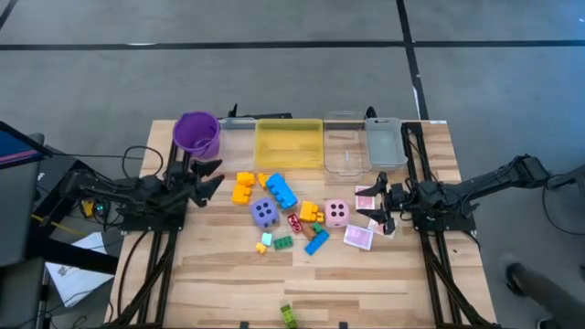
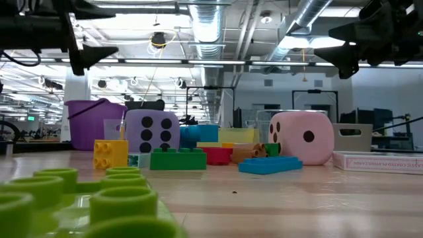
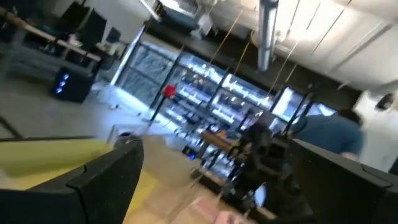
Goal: Pick & Place Toys
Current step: Put the large blue game piece into the white transparent bin
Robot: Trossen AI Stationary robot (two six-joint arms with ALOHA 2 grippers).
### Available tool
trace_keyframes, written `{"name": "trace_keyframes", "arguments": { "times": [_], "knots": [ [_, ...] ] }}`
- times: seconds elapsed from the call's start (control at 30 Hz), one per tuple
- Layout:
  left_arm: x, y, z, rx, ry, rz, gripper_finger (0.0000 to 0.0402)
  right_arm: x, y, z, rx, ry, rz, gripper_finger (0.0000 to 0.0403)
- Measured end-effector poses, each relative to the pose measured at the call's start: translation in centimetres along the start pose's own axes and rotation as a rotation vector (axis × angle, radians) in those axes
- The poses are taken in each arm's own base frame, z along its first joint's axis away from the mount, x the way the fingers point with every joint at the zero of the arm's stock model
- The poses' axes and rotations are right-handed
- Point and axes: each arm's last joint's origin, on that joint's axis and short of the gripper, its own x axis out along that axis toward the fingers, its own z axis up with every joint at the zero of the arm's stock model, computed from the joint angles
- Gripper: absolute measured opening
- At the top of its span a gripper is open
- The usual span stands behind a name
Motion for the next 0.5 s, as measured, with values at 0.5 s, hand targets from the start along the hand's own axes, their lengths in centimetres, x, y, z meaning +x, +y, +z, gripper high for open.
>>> {"name": "trace_keyframes", "arguments": {
  "times": [0.5],
  "knots": [
    [1.3,0.0,-3.4,0.041,0.214,0.022,0.0383,0.0,0.0,0.0,-0.008,0.000,-0.001,0.0249]
  ]
}}
